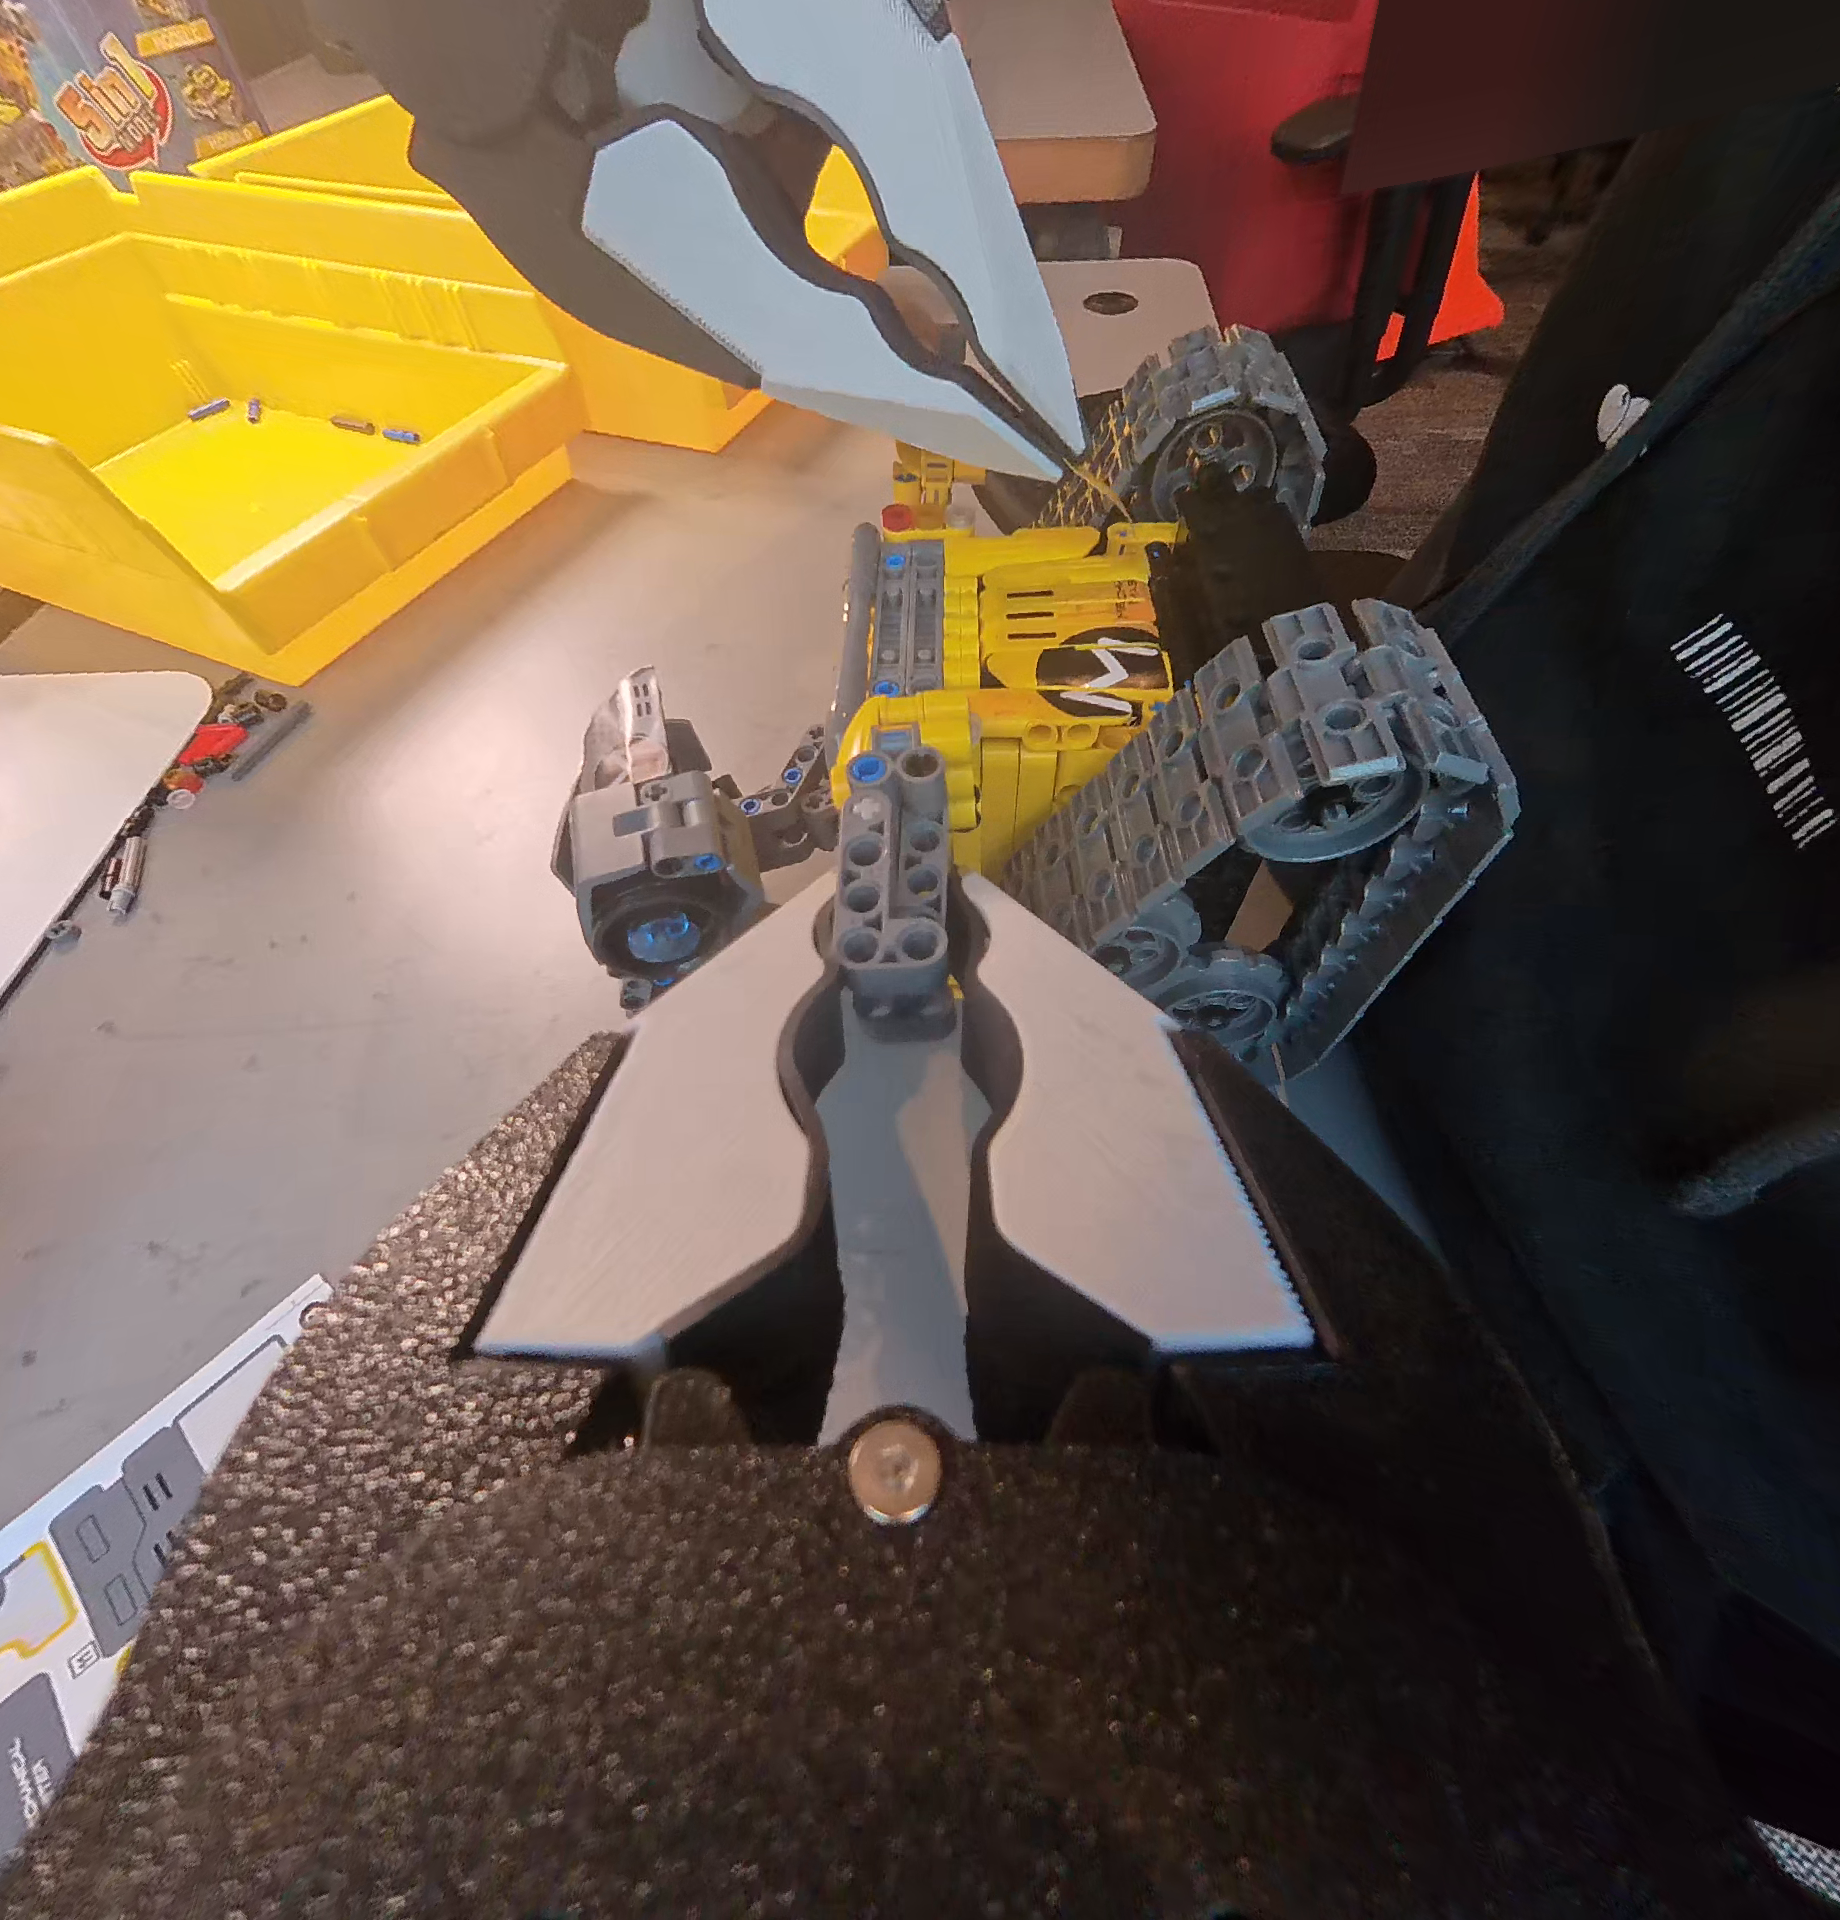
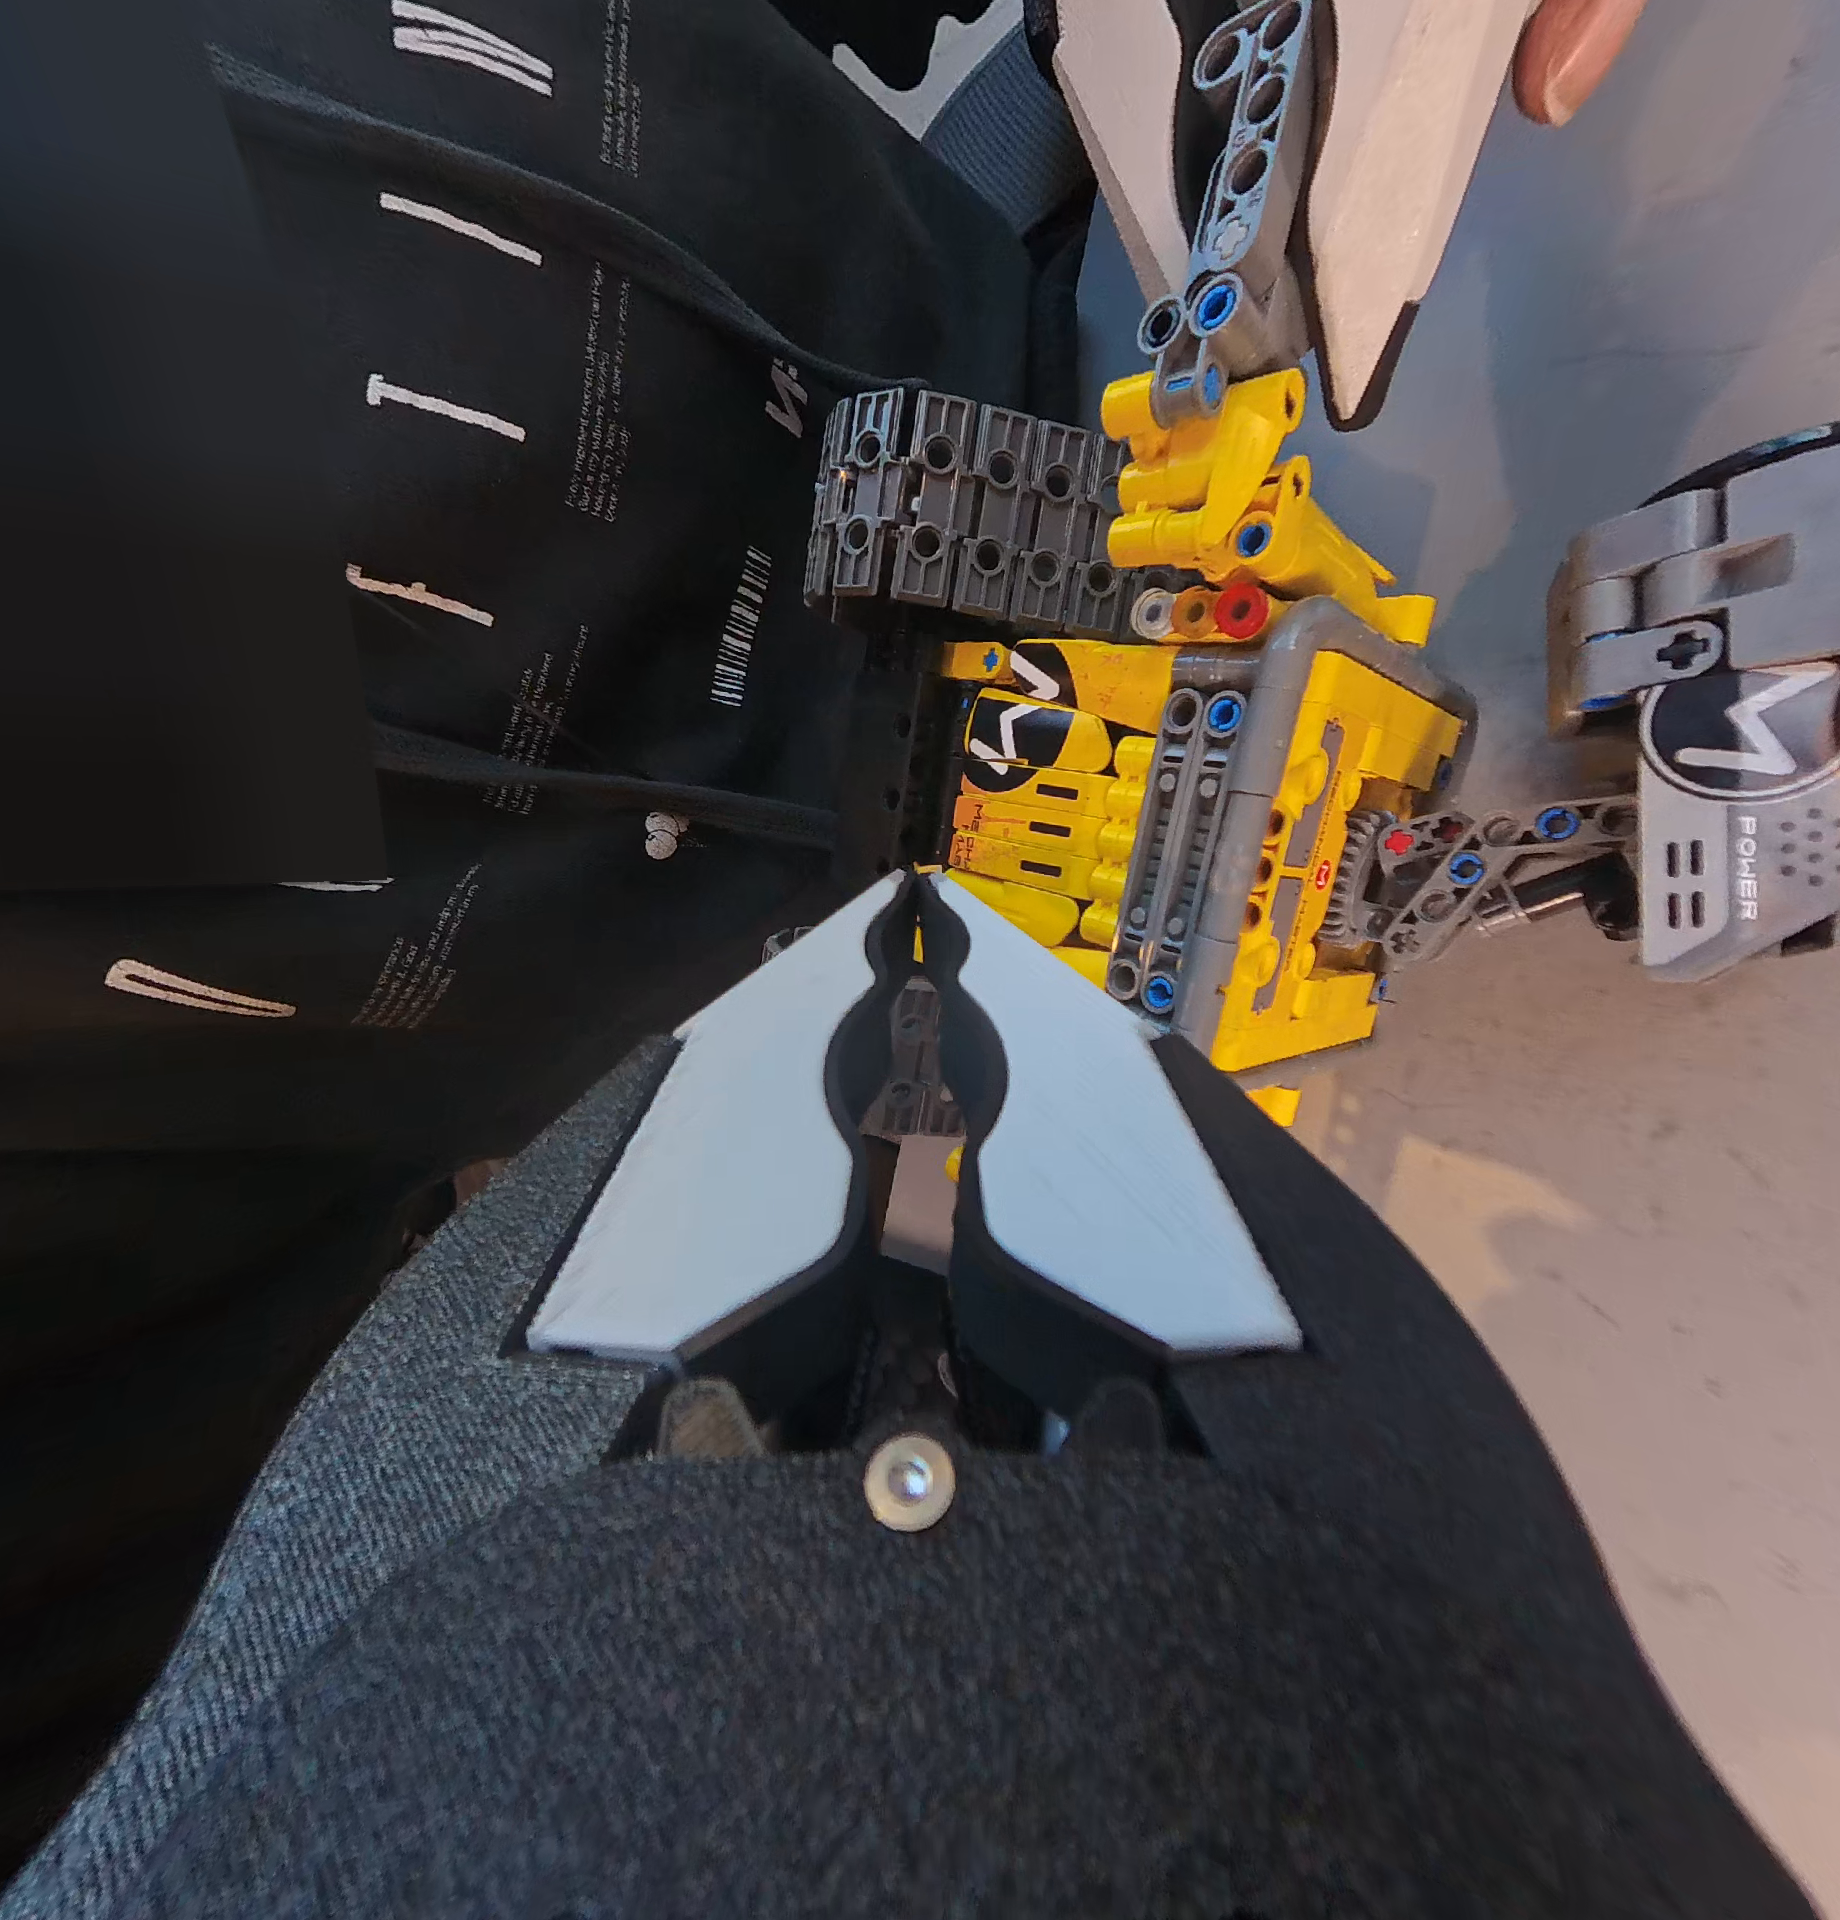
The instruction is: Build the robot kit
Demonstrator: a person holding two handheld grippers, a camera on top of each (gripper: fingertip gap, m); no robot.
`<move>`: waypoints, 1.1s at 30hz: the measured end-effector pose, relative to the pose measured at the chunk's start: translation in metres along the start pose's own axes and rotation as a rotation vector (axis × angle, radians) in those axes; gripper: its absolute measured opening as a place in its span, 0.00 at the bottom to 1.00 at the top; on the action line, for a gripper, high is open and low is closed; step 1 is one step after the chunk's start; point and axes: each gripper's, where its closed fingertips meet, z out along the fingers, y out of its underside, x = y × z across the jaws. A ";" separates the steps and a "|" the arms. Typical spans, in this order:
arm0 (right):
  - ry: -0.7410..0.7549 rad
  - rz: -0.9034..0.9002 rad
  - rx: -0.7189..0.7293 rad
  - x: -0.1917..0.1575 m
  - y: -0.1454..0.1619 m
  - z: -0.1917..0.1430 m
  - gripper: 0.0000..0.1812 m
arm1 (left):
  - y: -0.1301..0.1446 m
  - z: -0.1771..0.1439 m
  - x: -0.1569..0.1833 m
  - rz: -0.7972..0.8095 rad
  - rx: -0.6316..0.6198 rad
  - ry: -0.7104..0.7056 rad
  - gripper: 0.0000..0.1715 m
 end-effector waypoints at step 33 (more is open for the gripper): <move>0.149 0.087 -0.004 0.016 0.002 -0.001 0.00 | 0.002 0.001 0.003 -0.008 0.013 0.003 0.09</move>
